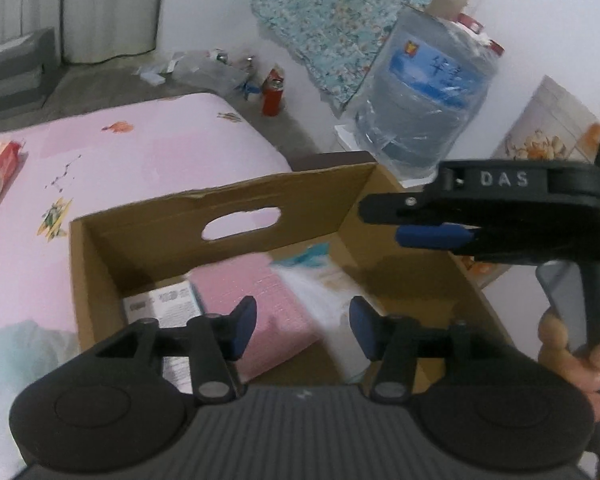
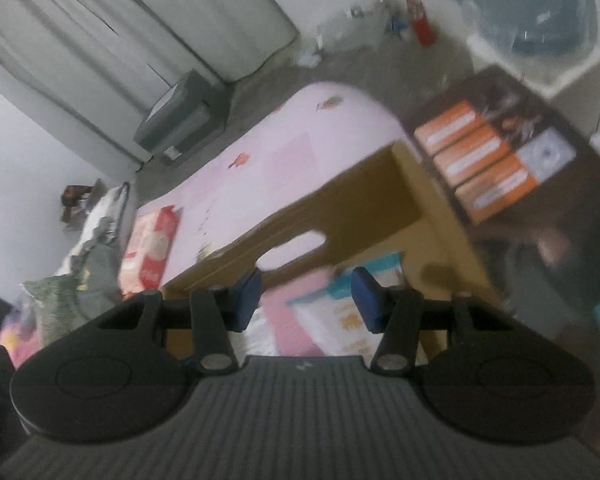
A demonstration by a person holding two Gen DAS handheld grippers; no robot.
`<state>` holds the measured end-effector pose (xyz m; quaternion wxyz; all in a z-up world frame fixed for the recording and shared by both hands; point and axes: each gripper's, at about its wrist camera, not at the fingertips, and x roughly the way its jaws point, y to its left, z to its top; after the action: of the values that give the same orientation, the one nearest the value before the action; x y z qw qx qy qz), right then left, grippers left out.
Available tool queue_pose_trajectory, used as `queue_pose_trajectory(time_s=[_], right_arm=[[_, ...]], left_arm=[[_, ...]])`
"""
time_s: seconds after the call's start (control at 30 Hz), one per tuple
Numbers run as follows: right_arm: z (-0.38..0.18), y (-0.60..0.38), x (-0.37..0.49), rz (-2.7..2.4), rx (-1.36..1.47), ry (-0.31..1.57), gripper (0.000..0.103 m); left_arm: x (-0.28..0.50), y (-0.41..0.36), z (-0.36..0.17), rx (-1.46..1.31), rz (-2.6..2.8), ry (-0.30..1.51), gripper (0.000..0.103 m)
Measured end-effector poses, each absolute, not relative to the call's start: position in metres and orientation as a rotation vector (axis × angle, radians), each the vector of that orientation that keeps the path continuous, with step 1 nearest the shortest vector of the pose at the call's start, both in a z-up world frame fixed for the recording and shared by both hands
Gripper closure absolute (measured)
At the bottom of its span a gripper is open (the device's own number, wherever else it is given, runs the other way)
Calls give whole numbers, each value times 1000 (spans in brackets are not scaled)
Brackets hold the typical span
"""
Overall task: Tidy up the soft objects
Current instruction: 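Carry the Cotton Swab bag with the right tool into the cardboard box, then open the right tool to release the bag and withdraw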
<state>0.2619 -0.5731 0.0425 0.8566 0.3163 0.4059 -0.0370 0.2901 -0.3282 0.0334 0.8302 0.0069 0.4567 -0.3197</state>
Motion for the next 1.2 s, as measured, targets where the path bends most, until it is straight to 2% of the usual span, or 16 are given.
queue_pose_trajectory(time_s=[0.2, 0.37, 0.57, 0.8, 1.0, 1.13, 1.2], right_arm=[[36, -567, 254, -55, 672, 846, 53], [31, -546, 244, -4, 709, 916, 53], [-14, -532, 263, -52, 722, 1028, 54], [-35, -539, 283, -101, 780, 952, 55], [-10, -538, 259, -109, 797, 915, 53], [4, -529, 237, -166, 679, 939, 41], [-3, -528, 235, -201, 657, 979, 41]], left_arm=[[283, -284, 57, 8, -648, 918, 46], [270, -242, 79, -4, -617, 863, 42], [247, -187, 91, -18, -565, 811, 38], [220, -124, 90, -28, -465, 761, 28], [203, -80, 79, -65, -394, 762, 23], [193, -52, 69, -85, -357, 773, 21], [188, -42, 66, -87, -353, 780, 17]])
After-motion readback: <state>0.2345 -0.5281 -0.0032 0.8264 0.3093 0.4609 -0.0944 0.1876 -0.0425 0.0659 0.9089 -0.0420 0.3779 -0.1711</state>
